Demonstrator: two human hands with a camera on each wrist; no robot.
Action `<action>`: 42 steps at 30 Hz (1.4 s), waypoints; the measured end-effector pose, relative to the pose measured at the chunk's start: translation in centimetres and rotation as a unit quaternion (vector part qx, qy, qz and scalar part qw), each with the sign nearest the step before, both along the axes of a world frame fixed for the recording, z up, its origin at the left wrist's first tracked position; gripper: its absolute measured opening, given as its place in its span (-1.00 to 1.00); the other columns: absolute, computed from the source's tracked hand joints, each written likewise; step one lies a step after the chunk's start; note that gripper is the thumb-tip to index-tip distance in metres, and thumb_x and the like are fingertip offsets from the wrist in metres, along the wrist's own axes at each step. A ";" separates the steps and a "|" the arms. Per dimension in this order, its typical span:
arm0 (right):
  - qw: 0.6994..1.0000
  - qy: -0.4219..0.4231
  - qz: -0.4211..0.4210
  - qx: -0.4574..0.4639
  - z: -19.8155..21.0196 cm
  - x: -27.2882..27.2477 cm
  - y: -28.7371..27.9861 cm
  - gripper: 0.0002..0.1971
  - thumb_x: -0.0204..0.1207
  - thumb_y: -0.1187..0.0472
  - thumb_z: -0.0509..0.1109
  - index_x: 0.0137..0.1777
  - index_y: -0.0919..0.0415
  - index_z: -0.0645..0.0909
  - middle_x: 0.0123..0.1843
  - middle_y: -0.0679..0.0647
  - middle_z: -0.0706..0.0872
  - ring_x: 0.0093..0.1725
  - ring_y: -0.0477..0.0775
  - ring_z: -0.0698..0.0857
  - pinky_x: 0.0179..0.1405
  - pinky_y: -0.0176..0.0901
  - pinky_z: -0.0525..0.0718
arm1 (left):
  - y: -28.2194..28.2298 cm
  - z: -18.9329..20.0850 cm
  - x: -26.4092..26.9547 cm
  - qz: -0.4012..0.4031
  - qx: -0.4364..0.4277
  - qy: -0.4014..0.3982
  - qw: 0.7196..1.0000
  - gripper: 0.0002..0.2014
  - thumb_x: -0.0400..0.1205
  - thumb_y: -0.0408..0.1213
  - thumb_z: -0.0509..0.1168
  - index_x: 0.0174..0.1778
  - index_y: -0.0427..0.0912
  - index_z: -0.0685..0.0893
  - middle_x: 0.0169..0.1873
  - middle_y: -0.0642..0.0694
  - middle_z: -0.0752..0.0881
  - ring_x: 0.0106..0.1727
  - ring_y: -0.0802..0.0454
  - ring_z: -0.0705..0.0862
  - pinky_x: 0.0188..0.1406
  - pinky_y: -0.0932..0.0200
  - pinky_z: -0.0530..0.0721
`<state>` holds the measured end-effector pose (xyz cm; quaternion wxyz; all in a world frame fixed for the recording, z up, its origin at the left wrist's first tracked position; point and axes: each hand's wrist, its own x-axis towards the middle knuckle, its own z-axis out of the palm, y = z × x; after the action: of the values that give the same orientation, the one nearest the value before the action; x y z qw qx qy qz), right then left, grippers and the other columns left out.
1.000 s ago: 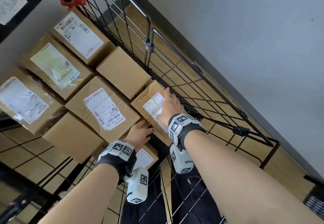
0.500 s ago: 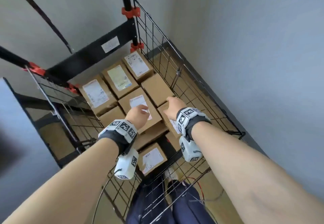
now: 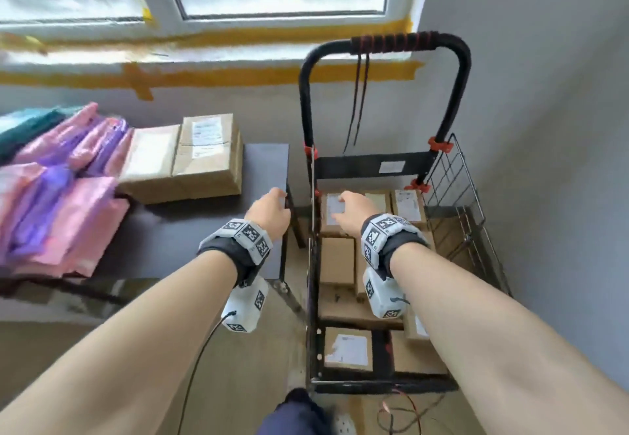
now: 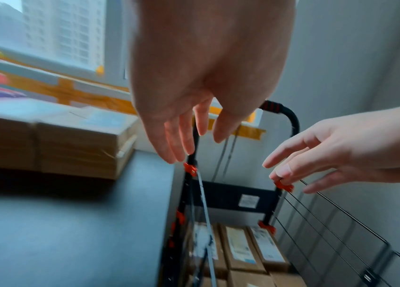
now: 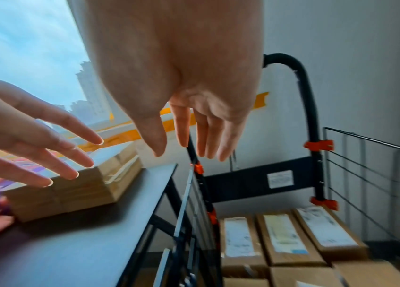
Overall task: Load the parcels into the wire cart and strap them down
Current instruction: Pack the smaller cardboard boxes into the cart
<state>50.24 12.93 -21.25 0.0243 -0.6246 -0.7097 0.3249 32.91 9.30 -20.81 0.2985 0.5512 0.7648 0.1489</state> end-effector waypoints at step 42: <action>0.943 0.251 -0.193 -0.108 -7.1 -26.3 11.6 -0.41 0.47 0.27 0.49 0.48 0.31 0.39 0.36 0.15 0.60 0.34 0.13 0.60 0.43 0.03 0.51 | 5.7 -9.6 -26.8 0.208 -0.024 -0.313 0.926 -0.88 0.65 -0.40 0.20 -0.01 -0.19 0.64 0.13 -0.12 0.65 0.19 -0.02 0.60 0.36 0.00 0.55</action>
<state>23.94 24.55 -28.38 0.1958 -0.6467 -0.5073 0.5348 6.08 14.96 -30.43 0.4981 0.2975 0.7334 0.3544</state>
